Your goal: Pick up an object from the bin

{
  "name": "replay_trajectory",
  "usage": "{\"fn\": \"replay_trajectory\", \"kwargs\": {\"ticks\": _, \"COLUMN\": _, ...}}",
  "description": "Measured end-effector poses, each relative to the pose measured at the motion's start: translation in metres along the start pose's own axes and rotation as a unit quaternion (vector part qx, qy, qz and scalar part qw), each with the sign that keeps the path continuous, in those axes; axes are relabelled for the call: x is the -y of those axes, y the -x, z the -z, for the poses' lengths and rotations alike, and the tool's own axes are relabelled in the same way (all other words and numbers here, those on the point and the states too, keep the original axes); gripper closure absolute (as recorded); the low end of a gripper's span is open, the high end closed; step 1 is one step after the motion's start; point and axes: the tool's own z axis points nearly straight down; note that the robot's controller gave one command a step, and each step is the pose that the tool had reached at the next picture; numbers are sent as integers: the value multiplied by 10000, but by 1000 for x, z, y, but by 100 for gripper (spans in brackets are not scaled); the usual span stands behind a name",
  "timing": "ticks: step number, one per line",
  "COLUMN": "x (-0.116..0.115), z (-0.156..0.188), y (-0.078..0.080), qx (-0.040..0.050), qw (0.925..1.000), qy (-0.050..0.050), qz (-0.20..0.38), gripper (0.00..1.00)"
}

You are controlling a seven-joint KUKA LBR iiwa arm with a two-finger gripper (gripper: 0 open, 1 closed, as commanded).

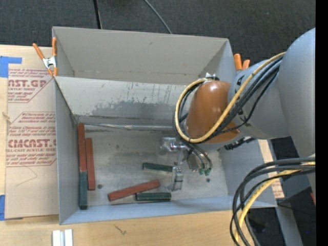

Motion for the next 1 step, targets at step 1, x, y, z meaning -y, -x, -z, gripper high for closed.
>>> {"fn": "replay_trajectory", "kwargs": {"ticks": 1, "x": -21, "z": 15, "y": 12, "qx": 38, "qw": 10000, "qy": 0, "qz": -92, "gripper": 0}}
